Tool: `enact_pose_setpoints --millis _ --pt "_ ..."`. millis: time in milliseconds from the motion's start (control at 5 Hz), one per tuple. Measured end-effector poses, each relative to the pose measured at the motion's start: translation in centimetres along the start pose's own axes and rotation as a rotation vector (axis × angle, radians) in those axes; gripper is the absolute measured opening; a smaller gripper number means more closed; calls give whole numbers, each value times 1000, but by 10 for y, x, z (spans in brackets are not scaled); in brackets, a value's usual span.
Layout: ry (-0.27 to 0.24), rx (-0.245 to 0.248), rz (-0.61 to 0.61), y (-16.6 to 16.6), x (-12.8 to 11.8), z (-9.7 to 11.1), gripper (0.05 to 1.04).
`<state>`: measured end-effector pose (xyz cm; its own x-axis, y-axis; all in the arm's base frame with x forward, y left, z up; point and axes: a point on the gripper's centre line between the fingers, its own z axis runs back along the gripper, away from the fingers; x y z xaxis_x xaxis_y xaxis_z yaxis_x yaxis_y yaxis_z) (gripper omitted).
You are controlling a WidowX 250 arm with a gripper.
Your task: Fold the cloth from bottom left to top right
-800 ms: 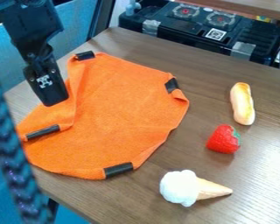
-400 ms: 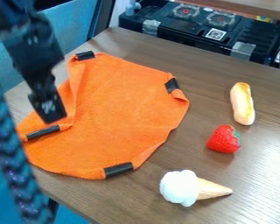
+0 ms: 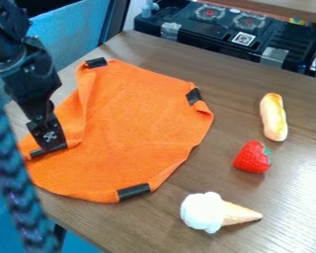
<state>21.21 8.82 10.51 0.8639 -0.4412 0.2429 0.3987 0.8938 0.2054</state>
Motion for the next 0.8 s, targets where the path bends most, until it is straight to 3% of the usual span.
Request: enact_pose_setpoints --millis 400,800 --pt "68 40 21 14 -9 -29 1001" --pt "140 56 13 20 -19 -44 1001"
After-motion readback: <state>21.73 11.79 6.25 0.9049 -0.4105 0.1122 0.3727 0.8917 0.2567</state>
